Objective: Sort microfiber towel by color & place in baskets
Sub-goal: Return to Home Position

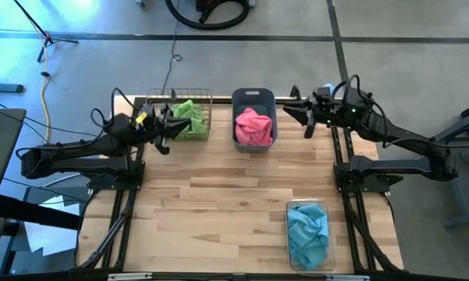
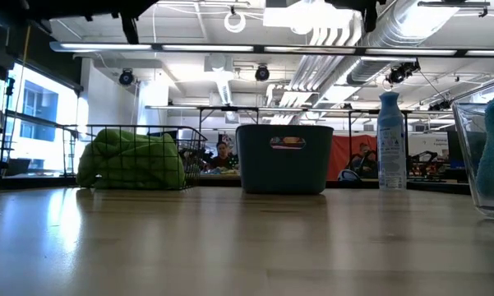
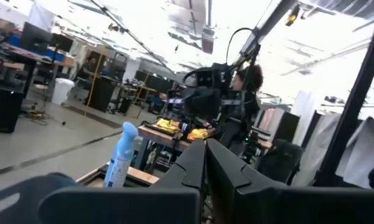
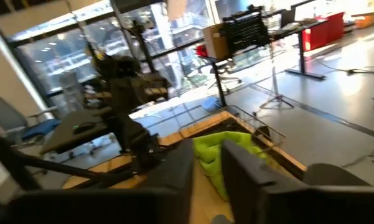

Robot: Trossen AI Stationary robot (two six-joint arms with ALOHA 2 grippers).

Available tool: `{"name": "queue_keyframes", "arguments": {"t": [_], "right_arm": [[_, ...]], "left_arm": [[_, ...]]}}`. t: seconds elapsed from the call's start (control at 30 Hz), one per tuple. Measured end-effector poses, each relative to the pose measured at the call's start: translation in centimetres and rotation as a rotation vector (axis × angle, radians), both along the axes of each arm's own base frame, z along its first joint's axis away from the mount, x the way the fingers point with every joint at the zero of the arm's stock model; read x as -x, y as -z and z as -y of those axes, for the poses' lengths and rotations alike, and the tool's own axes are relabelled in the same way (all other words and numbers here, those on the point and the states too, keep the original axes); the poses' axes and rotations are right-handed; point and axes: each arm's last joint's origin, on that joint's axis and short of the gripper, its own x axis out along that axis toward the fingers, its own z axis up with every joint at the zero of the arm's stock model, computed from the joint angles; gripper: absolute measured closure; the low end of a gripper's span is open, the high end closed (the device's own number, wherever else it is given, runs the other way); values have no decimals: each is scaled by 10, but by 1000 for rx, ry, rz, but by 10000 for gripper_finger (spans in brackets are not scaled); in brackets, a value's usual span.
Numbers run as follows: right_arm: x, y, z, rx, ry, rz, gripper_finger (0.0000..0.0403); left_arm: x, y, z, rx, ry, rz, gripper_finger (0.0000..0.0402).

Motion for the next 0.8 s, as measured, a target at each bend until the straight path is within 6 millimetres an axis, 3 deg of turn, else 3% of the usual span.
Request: {"name": "queue_keyframes", "arguments": {"t": [0.07, 0.13, 0.4, 0.8], "right_arm": [[3, -2, -2, -6, -32, 13, 376], [6, -3, -4, -12, -56, 20, 393], [23, -4, -12, -66, -79, -4, 399], [39, -9, -19, -83, -79, 30, 402]], "left_arm": [[0, 10, 3, 15, -7, 4, 400], [0, 19, 6, 28, -17, 4, 401], [5, 50, 15, 83, -32, -5, 401], [37, 81, 19, 115, -74, 69, 401]]}}
